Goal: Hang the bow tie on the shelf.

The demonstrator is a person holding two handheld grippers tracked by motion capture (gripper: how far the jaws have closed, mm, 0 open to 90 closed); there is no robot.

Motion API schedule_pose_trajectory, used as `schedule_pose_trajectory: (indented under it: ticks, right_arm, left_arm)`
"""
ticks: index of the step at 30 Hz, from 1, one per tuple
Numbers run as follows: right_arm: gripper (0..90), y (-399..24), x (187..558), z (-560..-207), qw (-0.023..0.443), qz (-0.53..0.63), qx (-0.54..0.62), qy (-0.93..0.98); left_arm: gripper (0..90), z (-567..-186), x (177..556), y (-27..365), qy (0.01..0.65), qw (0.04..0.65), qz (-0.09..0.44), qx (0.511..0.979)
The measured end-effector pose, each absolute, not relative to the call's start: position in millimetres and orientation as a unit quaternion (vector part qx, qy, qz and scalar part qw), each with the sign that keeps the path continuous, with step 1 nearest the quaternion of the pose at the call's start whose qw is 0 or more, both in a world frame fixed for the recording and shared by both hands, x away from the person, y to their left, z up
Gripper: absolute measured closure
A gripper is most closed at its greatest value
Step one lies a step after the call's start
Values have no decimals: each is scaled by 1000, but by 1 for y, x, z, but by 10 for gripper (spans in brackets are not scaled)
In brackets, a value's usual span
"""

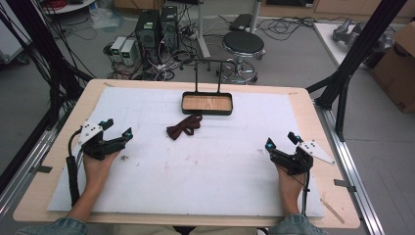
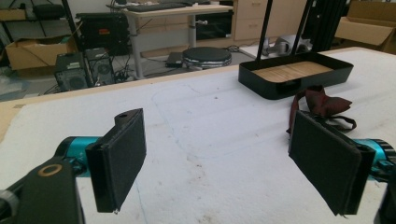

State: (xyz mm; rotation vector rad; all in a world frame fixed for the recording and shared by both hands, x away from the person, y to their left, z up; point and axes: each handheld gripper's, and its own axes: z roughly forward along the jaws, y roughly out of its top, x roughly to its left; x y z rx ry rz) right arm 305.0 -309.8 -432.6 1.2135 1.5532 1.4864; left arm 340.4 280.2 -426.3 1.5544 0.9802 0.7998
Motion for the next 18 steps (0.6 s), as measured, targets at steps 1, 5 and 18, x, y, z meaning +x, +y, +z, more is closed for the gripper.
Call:
schedule_pose_trajectory:
  ticks: [1,5,18]
  right_arm:
    - [104,-310,305,-433,329,568,465,594]
    - [104,-310,305,-433,332,567,463,595]
    - [103,-310,305,-433,328,568,467,593]
  left_arm:
    - [193,-426,341,280,412,540,335,653]
    - [189,-426,340,280,409,537,336,656]
    - [188,-425,339,281,416,544,329,651]
